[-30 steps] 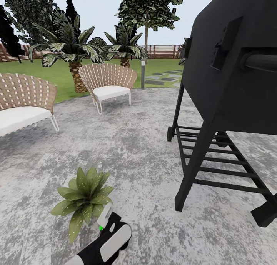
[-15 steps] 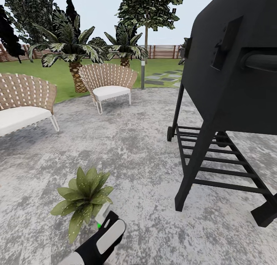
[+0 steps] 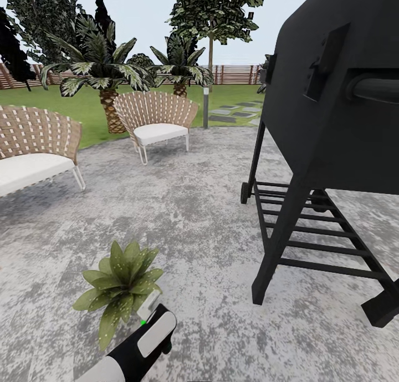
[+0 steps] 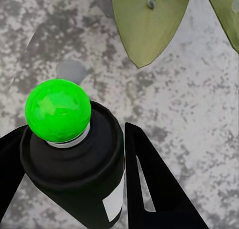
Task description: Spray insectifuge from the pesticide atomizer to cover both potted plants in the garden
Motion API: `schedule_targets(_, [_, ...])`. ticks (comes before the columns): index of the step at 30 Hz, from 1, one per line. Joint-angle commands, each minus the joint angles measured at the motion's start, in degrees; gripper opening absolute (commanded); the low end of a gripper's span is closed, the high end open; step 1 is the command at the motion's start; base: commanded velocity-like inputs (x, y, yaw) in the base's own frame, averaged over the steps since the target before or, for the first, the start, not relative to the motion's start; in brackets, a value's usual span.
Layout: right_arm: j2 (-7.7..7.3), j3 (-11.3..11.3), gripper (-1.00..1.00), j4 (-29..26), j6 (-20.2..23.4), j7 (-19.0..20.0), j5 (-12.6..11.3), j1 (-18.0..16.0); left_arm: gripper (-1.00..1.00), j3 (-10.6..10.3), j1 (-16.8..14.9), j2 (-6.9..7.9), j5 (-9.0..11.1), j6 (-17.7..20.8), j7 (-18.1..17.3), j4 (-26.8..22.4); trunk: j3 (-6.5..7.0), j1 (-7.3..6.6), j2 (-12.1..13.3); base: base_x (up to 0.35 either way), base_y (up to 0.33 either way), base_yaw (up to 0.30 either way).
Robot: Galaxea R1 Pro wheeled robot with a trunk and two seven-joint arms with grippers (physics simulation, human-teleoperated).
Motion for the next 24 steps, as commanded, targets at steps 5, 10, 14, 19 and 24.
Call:
schedule_targets(5, [0.0, 0.0, 1.0, 0.0, 0.0, 0.0, 0.0, 0.0, -1.0, 0.6, 0.0, 0.08, -0.3, -1.4, 0.0, 0.1, 0.0, 0.0, 0.0, 0.0, 0.0, 0.0])
schedule_targets(10, [0.0, 0.0, 1.0, 0.0, 0.0, 0.0, 0.0, 0.0, -1.0, 5.0, 0.0, 0.09, -0.2, -1.7, 0.2, 0.9, 0.0, 0.0, 0.0, 0.0, 0.0, 0.0])
schedule_targets(14, [-0.02, 0.1, 1.0, 0.1, 0.1, -0.1, -0.1, 0.0, -1.0, 5.7, 0.0, 0.04, -0.2, -1.6, -0.4, 1.2, 0.0, 0.0, 0.0, -0.068, 0.047, 0.0])
schedule_targets(19, [-0.01, 0.3, 1.0, -0.7, 3.2, 0.0, -0.3, -0.5, -1.0, 5.6, 0.0, -0.52, -0.2, -0.8, -3.9, 1.3, 0.0, 0.0, 0.0, -0.228, 0.207, 0.0])
schedule_targets(24, [-0.09, 4.9, 1.0, -9.8, 27.8, -0.3, -1.2, -9.4, -1.0, 5.4, 0.0, -0.62, -0.5, 13.1, -4.8, 1.7, 0.0, 0.0, 0.0, -0.256, 0.226, 0.0])
